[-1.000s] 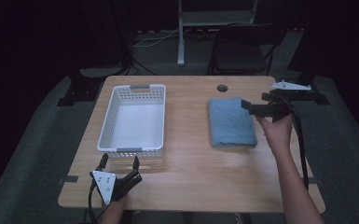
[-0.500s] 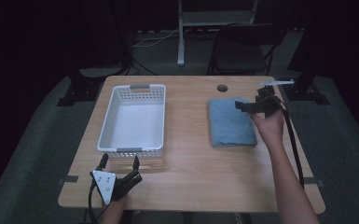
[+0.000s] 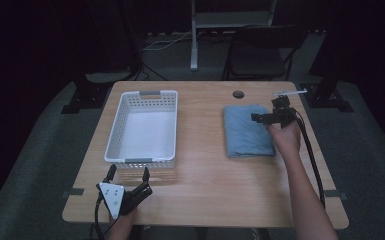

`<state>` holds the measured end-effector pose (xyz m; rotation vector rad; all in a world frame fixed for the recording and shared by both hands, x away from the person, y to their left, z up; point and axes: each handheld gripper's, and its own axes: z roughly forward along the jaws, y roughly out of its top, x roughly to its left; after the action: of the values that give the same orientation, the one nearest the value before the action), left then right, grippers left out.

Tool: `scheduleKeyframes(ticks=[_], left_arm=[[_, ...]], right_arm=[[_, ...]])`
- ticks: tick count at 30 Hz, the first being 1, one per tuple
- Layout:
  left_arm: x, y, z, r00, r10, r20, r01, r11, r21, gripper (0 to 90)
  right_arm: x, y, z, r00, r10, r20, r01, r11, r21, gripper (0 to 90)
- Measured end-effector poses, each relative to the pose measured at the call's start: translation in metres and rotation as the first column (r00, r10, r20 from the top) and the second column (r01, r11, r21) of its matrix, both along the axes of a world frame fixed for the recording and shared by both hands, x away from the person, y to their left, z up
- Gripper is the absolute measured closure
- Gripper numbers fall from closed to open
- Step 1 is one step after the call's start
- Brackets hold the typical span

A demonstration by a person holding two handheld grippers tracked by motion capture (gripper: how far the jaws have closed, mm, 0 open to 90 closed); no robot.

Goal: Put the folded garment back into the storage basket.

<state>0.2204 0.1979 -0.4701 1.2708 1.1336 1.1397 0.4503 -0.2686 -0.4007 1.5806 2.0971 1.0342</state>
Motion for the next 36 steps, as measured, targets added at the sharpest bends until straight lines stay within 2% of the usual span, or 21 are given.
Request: scheduleKeyframes(ticks=[3, 7, 17, 30, 34, 36], left_arm=[[0.000, 0.000, 0.000, 1.0000, 0.000, 0.000, 0.000, 1.0000, 0.000, 3.6], [0.000, 0.000, 0.000, 1.0000, 0.001, 0.000, -0.001, 1.0000, 0.002, 3.6], [0.000, 0.000, 0.000, 1.0000, -0.001, 0.000, 0.001, 1.0000, 0.001, 3.6], [0.000, 0.000, 0.000, 1.0000, 0.000, 0.001, 0.000, 1.0000, 0.000, 3.6], [0.000, 0.000, 0.000, 1.0000, 0.000, 0.000, 0.000, 1.0000, 0.000, 3.6], [0.000, 0.000, 0.000, 1.0000, 0.000, 0.001, 0.000, 1.0000, 0.000, 3.6]], right_arm=[[0.003, 0.001, -0.005, 1.0000, -0.004, -0.005, 0.004, 0.9998, -0.022, 4.8], [0.006, 0.001, -0.013, 0.9992, -0.016, -0.037, 0.015, 0.9999, -0.006, 4.7], [0.014, 0.003, -0.032, 0.9946, -0.029, -0.100, 0.028, 0.9995, -0.015, 4.8], [0.019, 0.006, -0.048, 0.9889, -0.032, -0.145, 0.029, 0.9992, -0.026, 4.7], [0.019, 0.006, -0.051, 0.9897, -0.025, -0.141, 0.021, 0.9994, -0.029, 4.8], [0.019, 0.005, -0.053, 0.9890, -0.023, -0.146, 0.022, 0.9997, -0.008, 4.7]])
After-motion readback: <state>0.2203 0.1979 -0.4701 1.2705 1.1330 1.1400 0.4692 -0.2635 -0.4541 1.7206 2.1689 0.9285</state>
